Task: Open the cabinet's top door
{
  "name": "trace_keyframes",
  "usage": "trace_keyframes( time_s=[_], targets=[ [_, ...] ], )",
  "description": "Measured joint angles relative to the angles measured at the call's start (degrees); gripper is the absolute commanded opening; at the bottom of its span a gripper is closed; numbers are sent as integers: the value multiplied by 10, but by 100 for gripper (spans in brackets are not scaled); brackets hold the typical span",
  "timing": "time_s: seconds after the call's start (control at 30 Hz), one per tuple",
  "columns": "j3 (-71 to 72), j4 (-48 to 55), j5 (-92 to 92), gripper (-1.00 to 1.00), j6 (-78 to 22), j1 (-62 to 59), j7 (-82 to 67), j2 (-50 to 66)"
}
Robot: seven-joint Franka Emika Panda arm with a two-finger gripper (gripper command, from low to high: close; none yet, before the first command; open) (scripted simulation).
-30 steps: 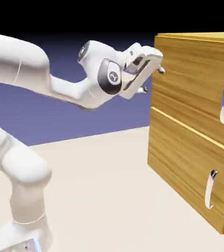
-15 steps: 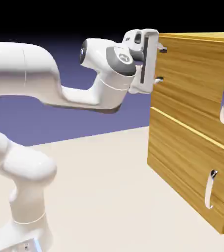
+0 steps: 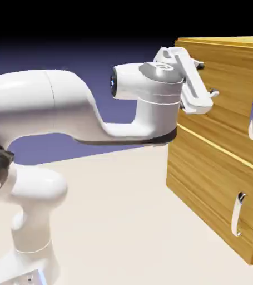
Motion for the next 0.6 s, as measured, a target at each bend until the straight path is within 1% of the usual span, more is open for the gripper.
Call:
trace_keyframes(
  time_s=[0.43, 0.47, 0.6],
  targets=[
    [-144, 86, -322, 100, -2, 130, -126, -47],
    [-144, 86, -322, 100, -2, 130, -126, -47],
    [-191, 154, -322, 100, -3, 213, -129, -35]
  ],
)
